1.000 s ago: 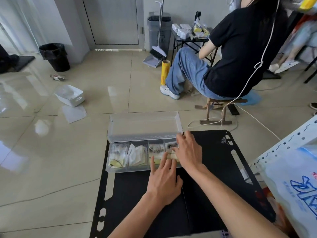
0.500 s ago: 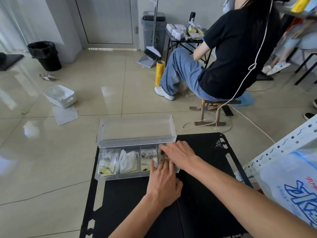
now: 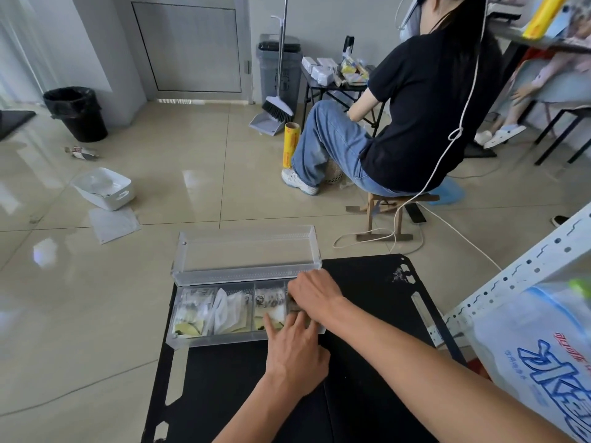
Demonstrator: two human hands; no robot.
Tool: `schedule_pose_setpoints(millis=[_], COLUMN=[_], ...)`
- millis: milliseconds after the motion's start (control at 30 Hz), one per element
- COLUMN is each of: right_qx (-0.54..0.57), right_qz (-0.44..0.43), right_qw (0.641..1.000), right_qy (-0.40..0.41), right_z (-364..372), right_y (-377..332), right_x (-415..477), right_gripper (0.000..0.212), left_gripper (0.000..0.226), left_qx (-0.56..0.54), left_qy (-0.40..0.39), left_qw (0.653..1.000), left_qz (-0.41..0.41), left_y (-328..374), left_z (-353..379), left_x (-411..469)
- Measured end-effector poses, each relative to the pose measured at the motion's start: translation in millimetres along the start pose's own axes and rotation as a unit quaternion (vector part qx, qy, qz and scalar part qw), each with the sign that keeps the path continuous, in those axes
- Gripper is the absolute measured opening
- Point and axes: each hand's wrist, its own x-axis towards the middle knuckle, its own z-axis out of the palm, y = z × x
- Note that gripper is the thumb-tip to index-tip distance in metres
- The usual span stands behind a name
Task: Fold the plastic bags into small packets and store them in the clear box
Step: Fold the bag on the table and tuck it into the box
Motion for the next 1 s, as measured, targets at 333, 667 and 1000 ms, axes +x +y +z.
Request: schedule_pose_setpoints(millis=[333,667,1000], right_qx=[0.063,0.129,0.213], right_qz=[0.018,0.020,0.100], right_qw=[0.997,0.986,0.971], right_qy=[-0.048,-0.103,-0.047], right_z=[-13.6,-15.4,-36.1], right_y=[-6.9,-12.0,0.7], right_x=[-10.1,-17.7,-42.8], right_gripper=[0.024,0.027,0.015], left_gripper=[0.061,0.061,0.076], left_qx=[-0.012,-0.022,-0.176], left_qy=[-0.007,-0.026,0.137], left_qw=[1.000,0.999,0.974], left_qz=[-0.004,-0.021,0.047], left_y=[3.1,9.5,-26.1], left_z=[0.1,-4.9,-20.0], left_x=[-3.3,-4.7,-67.7])
